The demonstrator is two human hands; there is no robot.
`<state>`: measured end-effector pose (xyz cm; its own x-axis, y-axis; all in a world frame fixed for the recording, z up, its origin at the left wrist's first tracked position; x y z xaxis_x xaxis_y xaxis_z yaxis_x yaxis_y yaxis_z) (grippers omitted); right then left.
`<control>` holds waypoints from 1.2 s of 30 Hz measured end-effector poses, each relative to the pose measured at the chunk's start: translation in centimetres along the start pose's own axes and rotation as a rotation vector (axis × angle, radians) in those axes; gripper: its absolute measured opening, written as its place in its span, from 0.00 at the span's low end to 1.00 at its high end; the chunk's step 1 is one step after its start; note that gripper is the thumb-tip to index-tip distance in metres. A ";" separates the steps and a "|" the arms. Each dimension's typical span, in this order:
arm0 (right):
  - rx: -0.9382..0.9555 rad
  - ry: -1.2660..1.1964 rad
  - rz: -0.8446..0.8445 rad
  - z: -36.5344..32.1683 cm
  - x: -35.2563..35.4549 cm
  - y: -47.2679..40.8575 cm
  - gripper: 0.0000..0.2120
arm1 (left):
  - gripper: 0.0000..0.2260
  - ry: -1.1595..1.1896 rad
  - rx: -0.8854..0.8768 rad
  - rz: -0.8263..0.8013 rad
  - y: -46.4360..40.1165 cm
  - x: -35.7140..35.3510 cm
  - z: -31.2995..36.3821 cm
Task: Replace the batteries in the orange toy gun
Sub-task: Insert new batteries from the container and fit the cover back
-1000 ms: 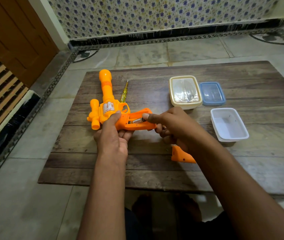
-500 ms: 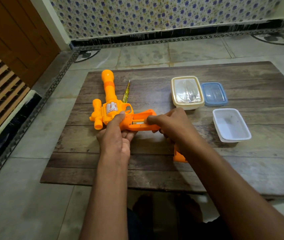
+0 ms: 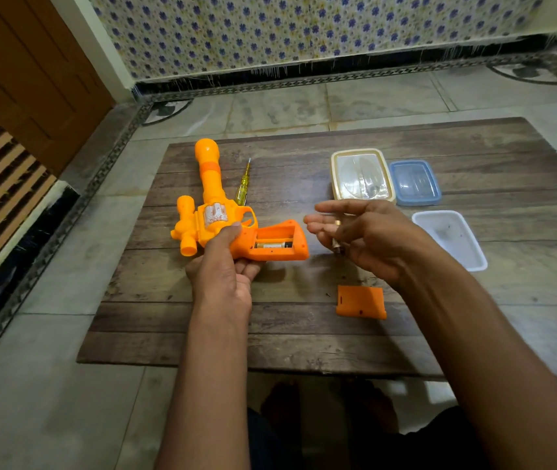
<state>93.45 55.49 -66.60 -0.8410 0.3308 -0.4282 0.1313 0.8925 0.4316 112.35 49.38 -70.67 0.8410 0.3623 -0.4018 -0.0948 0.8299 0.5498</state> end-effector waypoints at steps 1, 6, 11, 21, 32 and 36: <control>0.020 -0.017 0.013 -0.1 0.1 0.0 0.21 | 0.17 -0.002 0.001 0.003 0.0 0.0 0.0; 0.131 -0.015 0.013 -0.2 -0.1 0.4 0.11 | 0.15 -0.017 0.001 0.011 0.0 0.0 0.0; 0.308 0.059 -0.007 -0.1 -1.0 0.5 0.15 | 0.09 -0.029 0.002 0.006 0.1 -0.1 -0.1; 0.785 0.505 -0.044 1.0 -3.5 -0.8 0.09 | 0.15 -0.031 -0.010 0.010 0.6 -0.3 -0.2; 0.895 0.693 -0.010 2.3 -3.7 -2.1 0.05 | 0.11 -0.021 -0.043 0.001 1.6 -0.6 -0.1; 0.949 0.788 -0.002 2.4 -4.0 -1.9 0.04 | 0.11 -0.005 -0.045 -0.011 1.6 -0.7 -0.1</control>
<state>97.79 53.21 -67.59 -0.8850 0.3478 0.3096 0.1823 0.8706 -0.4569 111.55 50.49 -69.63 0.8451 0.3506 -0.4037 -0.1093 0.8524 0.5114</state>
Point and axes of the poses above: each hand's wrist, its own y-axis away from the middle knuckle, its own x-axis out of the back of the hand, z = x × y, the point moved 3 cm from there along -y, towards the middle knuckle, and after that the axes turned 1 degree about -z, right-handed, at the moved point
